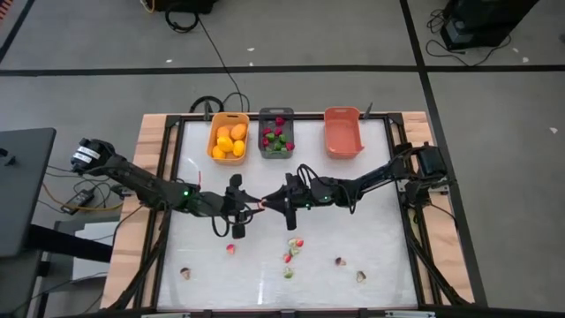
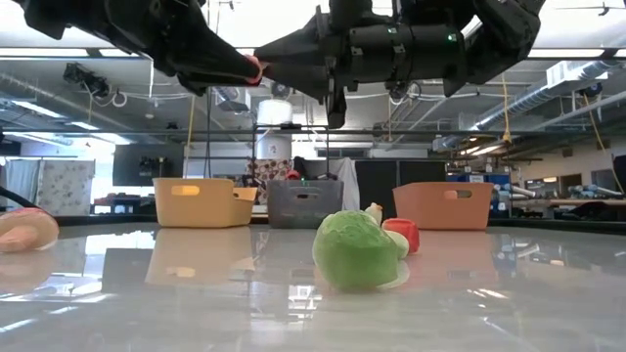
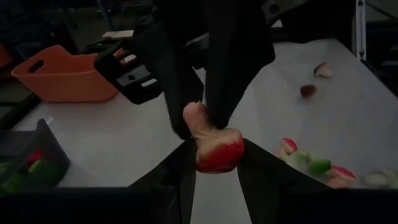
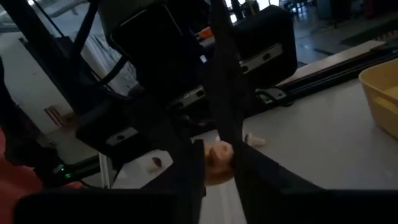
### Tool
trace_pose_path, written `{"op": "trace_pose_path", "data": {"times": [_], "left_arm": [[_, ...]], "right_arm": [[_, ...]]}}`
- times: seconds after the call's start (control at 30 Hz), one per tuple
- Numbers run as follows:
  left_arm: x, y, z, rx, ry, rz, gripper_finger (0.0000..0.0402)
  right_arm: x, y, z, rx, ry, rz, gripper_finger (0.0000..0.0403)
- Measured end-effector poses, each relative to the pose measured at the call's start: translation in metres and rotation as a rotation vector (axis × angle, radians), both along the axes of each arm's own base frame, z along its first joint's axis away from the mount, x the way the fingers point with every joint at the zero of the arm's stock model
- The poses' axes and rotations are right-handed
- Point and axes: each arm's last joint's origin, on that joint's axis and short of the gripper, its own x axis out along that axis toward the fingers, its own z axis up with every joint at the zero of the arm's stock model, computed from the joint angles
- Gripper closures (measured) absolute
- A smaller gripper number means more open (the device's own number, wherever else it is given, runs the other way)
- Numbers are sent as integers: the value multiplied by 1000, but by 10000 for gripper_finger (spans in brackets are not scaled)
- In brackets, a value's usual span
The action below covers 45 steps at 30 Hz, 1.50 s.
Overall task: Sort produce into baskets
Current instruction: Put the red mushroom into the orange bin
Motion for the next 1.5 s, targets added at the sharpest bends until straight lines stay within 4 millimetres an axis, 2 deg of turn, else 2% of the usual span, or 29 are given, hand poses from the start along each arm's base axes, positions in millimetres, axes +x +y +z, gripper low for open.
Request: {"op": "trace_pose_path", "data": {"times": [0.17, 0.43, 0.6, 0.73, 0.87, 1.0, 1.33, 1.5], "left_arm": [[0, 1, -1, -49, -2, 47, 282], [-6, 5, -12, -128, 74, 194, 245], [-8, 8, -15, -133, 89, 266, 239], [-9, 8, -17, -115, 112, 263, 239], [-10, 9, -18, -103, 120, 282, 239], [-10, 9, -18, -98, 124, 281, 239], [-11, 10, -17, -67, 105, 335, 238], [-11, 11, -17, -62, 98, 355, 238]], "right_arm": [[0, -1, -1, -29, 14, -23, 388], [-5, -7, -4, -52, 148, -29, 396], [-21, -12, 9, -83, 288, -1, 396], [-39, -22, 24, -133, 409, -82, 396], [-61, -39, 36, -164, 535, -226, 397], [-82, -63, 43, -187, 652, -450, 397], [-121, -133, 33, -175, 923, -829, 393], [-136, -155, 32, -304, 1042, -961, 357]]}}
